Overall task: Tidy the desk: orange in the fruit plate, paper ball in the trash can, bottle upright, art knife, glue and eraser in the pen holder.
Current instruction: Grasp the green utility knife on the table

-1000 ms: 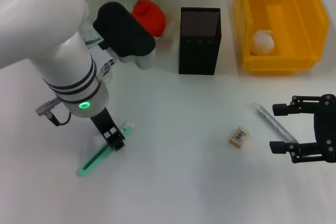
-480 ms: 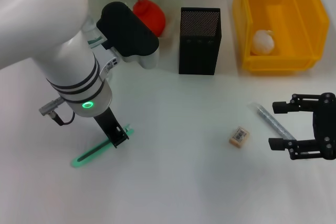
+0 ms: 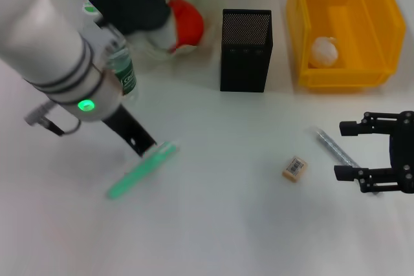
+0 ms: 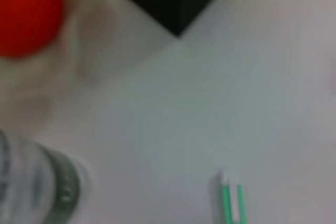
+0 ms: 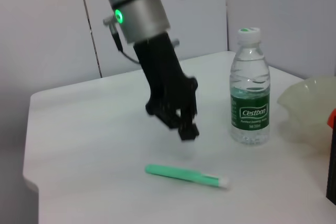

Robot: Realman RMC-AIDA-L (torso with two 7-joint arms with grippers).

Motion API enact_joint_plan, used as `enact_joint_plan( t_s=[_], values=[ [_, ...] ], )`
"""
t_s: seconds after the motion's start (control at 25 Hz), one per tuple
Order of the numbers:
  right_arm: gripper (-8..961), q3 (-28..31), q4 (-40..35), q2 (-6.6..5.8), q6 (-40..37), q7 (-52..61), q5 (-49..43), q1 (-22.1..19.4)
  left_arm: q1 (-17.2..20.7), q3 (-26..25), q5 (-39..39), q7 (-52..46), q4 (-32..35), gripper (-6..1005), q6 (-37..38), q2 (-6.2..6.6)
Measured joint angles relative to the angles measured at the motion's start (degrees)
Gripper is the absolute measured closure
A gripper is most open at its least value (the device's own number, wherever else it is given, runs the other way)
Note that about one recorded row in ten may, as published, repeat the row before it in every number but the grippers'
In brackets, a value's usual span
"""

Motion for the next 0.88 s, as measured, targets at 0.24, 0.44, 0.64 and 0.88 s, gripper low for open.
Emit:
enact_joint_plan(
  t_s=[0.24, 0.44, 0.64, 0.88],
  values=[
    [191, 1.21, 0.00, 0.08, -0.18, 0.00, 0.05, -0.51, 2.78, -6.21, -2.88, 2.76, 7.96, 970, 2.26, 0.06],
    [192, 1.57, 0.00, 0.09, -0.25, 0.56, 0.05, -0.70, 2.00, -5.49, -3.14, 3.62, 5.70, 996, 2.37, 0.01],
    [192, 1.57, 0.00, 0.09, -0.29, 0.77, 0.05, -0.73, -0.56, -2.52, -2.49, 2.53, 1.44, 969, 1.42, -0.16],
    [192, 1.56, 0.00, 0.09, -0.29, 0.78, -0.22, -0.67, -2.93, 1.32, -0.10, 0.03, -3.61, 890, -0.45, -0.32]
  ],
)
